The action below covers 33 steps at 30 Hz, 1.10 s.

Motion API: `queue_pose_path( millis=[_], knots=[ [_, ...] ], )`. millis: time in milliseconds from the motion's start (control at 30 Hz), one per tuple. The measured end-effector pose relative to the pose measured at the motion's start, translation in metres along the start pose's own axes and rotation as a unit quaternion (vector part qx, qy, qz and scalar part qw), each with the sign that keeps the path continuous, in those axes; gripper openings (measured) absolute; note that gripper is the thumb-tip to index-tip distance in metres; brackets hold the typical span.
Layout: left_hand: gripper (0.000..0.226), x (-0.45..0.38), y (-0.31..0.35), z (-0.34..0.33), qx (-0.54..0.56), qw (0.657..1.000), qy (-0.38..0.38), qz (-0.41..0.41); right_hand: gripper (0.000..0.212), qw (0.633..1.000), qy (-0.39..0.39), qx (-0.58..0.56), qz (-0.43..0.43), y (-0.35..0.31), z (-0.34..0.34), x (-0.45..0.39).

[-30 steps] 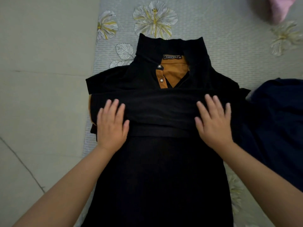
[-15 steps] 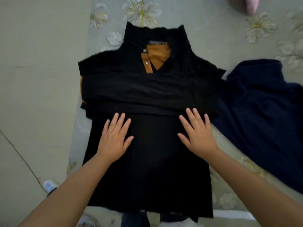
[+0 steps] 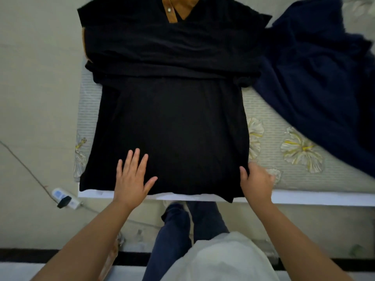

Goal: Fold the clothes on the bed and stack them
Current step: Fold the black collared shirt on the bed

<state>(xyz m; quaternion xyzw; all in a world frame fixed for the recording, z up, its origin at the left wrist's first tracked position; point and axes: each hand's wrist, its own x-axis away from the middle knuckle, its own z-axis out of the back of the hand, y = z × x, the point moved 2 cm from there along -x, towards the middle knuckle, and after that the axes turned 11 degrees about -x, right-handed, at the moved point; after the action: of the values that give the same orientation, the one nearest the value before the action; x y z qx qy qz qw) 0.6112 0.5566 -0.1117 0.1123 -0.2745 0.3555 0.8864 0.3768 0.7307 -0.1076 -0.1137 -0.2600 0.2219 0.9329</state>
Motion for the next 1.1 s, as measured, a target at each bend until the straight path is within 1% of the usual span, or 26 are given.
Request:
queue_pose_path(
  millis=[67, 133, 167, 200, 267, 300, 333, 367, 400, 433, 467, 500, 533, 567, 600, 633, 667, 700, 767, 800, 833, 900, 1033, 1100],
  knots=[
    [0.103, 0.003, 0.001, -0.006, 0.009, 1.0, 0.012, 0.005, 0.025, 0.999, 0.033, -0.023, -0.002, 0.009, 0.005, 0.006],
    [0.115, 0.007, -0.002, -0.017, -0.013, 1.0, 0.016, 0.003, 0.024, 0.996, 0.065, -0.058, -0.028, 0.02, 0.016, 0.007],
    [0.118, 0.009, -0.004, -0.022, -0.031, 0.999, 0.013, 0.001, 0.024, 0.995, 0.071, -0.066, -0.037, 0.026, 0.021, 0.007],
    [0.114, 0.01, -0.007, -0.026, -0.049, 0.999, 0.015, -0.002, 0.023, 0.995, 0.069, -0.067, -0.041, 0.03, 0.024, 0.005],
    [0.096, 0.012, -0.012, -0.032, -0.077, 0.997, 0.015, -0.01, 0.023, 0.996, 0.041, -0.05, -0.056, 0.037, 0.025, 0.003],
    [0.094, 0.013, -0.014, -0.034, -0.088, 0.996, 0.005, -0.013, 0.022, 0.997, 0.025, -0.029, -0.065, 0.039, 0.023, 0.001],
    [0.098, 0.013, -0.014, -0.037, -0.103, 0.995, -0.006, -0.012, 0.02, 0.998, 0.017, -0.005, -0.067, 0.038, 0.022, 0.001],
    [0.101, 0.012, -0.015, -0.038, -0.123, 0.992, -0.01, -0.009, 0.017, 0.998, 0.021, 0.025, -0.05, 0.034, 0.021, 0.001],
    [0.102, 0.011, -0.014, -0.038, -0.14, 0.99, -0.011, -0.005, 0.016, 0.998, 0.036, 0.048, -0.011, 0.029, 0.022, 0.003],
    [0.102, 0.012, -0.013, -0.037, -0.152, 0.988, -0.014, -0.001, 0.02, 0.995, 0.061, 0.065, 0.051, 0.025, 0.022, 0.007],
    [0.101, 0.014, -0.011, -0.034, -0.158, 0.987, -0.011, 0.0, 0.026, 0.983, 0.094, 0.08, 0.132, 0.022, 0.021, 0.013],
    [0.102, 0.016, -0.008, -0.031, -0.159, 0.987, 0.004, -0.006, 0.034, 0.96, 0.128, 0.105, 0.226, 0.018, 0.019, 0.02],
    [0.103, 0.019, -0.004, -0.025, -0.164, 0.986, 0.027, -0.019, 0.044, 0.931, 0.126, 0.14, 0.313, 0.016, 0.014, 0.028],
    [0.103, 0.019, 0.0, -0.021, -0.166, 0.984, 0.048, -0.036, 0.052, 0.899, 0.101, 0.174, 0.388, 0.016, 0.006, 0.037],
    [0.1, 0.019, 0.002, -0.02, -0.169, 0.981, 0.078, -0.057, 0.06, 0.873, 0.067, 0.205, 0.437, 0.015, -0.003, 0.043],
    [0.096, 0.018, 0.004, -0.021, -0.176, 0.976, 0.104, -0.07, 0.07, 0.857, 0.033, 0.232, 0.459, 0.015, -0.012, 0.045],
    [0.094, 0.017, 0.007, -0.023, -0.173, 0.976, 0.109, -0.069, 0.079, 0.852, 0.003, 0.259, 0.456, 0.016, -0.021, 0.045],
    [0.093, 0.016, 0.009, -0.026, -0.171, 0.977, 0.106, -0.063, 0.081, 0.853, -0.007, 0.272, 0.446, 0.02, -0.029, 0.042],
    [0.093, 0.014, 0.013, -0.032, -0.165, 0.978, 0.114, -0.05, 0.058, 0.847, 0.03, 0.258, 0.463, 0.025, -0.037, 0.032],
    [0.093, 0.013, 0.014, -0.033, -0.162, 0.979, 0.117, -0.047, 0.053, 0.84, 0.048, 0.258, 0.474, 0.029, -0.039, 0.026],
    [0.092, 0.013, 0.015, -0.034, -0.163, 0.978, 0.119, -0.044, 0.054, 0.826, 0.064, 0.272, 0.489, 0.033, -0.041, 0.019],
    [0.091, 0.011, 0.013, -0.034, -0.167, 0.976, 0.13, -0.049, 0.051, 0.81, 0.076, 0.284, 0.508, 0.039, -0.043, 0.011],
    [0.099, 0.009, 0.009, -0.033, -0.164, 0.971, 0.157, -0.072, 0.047, 0.811, 0.06, 0.268, 0.516, 0.035, -0.036, 0.007],
    [0.096, 0.009, 0.006, -0.036, -0.154, 0.968, 0.185, -0.07, 0.049, 0.818, 0.04, 0.248, 0.517, 0.033, -0.031, 0.007]
  ],
)
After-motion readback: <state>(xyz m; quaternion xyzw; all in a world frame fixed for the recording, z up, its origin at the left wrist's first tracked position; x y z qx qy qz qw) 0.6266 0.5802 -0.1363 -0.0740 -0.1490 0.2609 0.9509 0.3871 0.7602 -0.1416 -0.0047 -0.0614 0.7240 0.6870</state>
